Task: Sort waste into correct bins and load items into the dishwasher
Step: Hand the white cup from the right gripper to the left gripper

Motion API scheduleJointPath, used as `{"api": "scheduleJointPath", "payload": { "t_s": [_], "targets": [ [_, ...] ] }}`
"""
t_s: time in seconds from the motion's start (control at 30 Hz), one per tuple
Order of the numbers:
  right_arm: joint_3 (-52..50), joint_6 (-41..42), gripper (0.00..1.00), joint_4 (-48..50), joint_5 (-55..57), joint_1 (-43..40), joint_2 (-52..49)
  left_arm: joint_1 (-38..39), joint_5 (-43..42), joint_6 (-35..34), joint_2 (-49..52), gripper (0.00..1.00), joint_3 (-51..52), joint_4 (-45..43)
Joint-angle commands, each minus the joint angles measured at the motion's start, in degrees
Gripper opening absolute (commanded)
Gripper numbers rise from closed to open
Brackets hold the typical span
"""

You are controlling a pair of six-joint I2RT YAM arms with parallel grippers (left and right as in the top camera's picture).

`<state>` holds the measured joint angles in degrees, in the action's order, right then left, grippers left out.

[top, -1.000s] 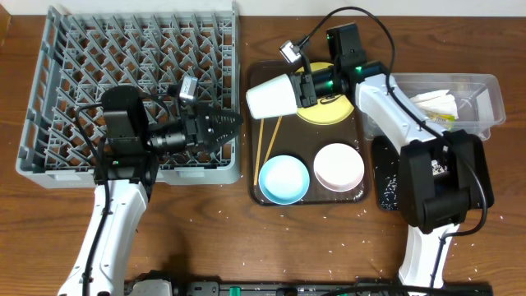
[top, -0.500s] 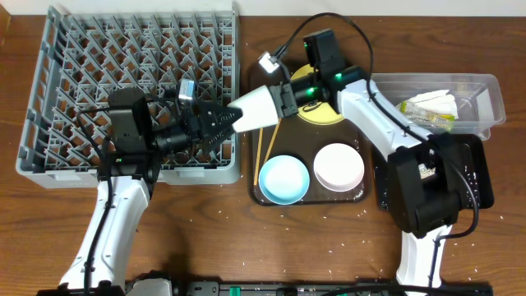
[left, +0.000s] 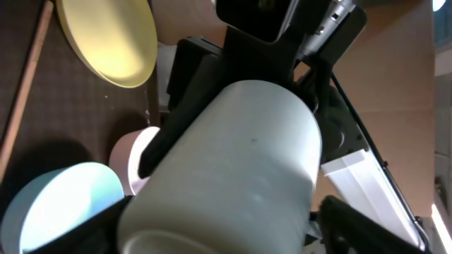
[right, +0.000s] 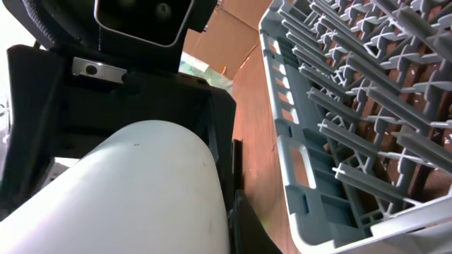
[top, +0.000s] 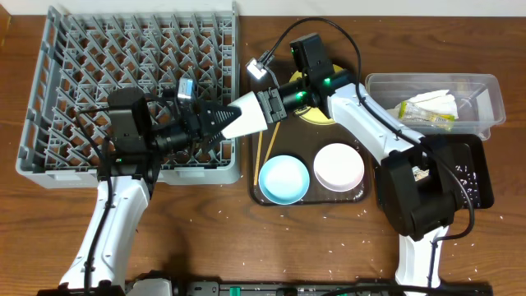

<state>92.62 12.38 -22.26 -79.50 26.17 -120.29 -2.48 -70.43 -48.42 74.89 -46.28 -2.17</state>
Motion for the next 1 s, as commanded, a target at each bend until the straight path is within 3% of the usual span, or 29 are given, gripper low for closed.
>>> {"api": "scheduleJointPath", "payload": {
  "t_s": [0.0, 0.13, 0.33, 0.4, 0.5, 0.57, 0.97],
  "targets": [
    [0.44, 0.48, 0.01, 0.31, 2.16, 0.9, 0.81, -0.17, -1.09, -0.33, -0.09, 0.66, 0.31, -0.5],
    [0.44, 0.48, 0.01, 0.44, 2.12, 0.9, 0.81, -0.17, -1.07, -0.79, -0.09, 0.47, 0.31, -0.5],
    [0.44, 1.18, 0.02, 0.85, 2.03, 0.9, 0.83, -0.17, -1.07, -1.42, -0.09, 0.43, 0.31, -0.52],
    [0.44, 1.55, 0.01, 1.07, 1.33, 0.9, 0.81, -0.17, -1.05, -1.42, -0.09, 0.45, 0.31, -0.81],
    [0.44, 2.64, 0.01, 2.45, -0.07, 0.9, 0.83, -0.17, -1.05, -1.42, -0.09, 0.66, 0.31, -1.18],
    [0.44, 3.76, 0.01, 3.89, -0.5, 0.92, 0.83, -0.17, -1.07, -1.68, -0.09, 0.73, 0.31, -1.22],
    [0.44, 6.01, 0.01, 7.1, -0.09, 2.27, 0.81, -0.17, -1.2, -5.16, -0.09, 0.72, 0.31, -4.61]
  ]
}}
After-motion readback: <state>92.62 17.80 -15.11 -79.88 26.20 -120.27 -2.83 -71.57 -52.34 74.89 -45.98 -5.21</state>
